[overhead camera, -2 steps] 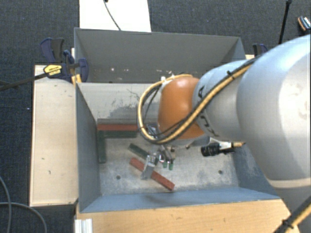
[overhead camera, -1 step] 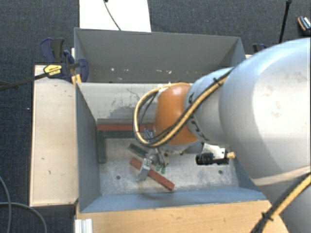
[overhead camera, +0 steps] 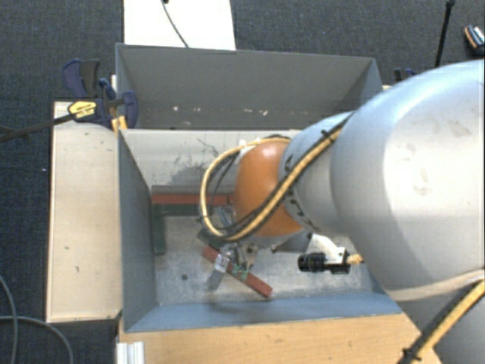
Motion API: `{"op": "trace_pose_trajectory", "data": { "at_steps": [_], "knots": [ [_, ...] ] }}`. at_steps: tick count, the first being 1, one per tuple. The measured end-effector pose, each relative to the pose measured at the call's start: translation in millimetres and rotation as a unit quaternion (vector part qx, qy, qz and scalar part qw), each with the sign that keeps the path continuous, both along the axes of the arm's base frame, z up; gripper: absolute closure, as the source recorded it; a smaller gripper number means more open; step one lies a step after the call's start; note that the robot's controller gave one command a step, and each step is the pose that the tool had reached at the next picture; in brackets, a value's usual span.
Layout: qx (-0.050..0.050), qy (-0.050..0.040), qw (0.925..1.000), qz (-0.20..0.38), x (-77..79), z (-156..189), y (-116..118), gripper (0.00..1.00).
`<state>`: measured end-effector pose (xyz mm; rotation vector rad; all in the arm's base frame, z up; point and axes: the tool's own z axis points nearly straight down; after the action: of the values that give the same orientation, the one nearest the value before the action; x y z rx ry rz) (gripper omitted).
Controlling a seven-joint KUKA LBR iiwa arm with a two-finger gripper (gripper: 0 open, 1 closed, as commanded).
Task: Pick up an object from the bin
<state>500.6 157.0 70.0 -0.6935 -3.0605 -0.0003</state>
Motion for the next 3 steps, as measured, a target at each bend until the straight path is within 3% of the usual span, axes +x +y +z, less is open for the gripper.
{"op": "trace_pose_trajectory", "data": {
  "at_steps": [1, 3],
  "knots": [
    [-0.001, -0.0002, 1.0000, 0.001, 0.4, 0, -1, 1.00],
    [0.000, -0.0032, 1.0000, 0.006, 1.3, 23, 0, 1.00]
  ]
}}
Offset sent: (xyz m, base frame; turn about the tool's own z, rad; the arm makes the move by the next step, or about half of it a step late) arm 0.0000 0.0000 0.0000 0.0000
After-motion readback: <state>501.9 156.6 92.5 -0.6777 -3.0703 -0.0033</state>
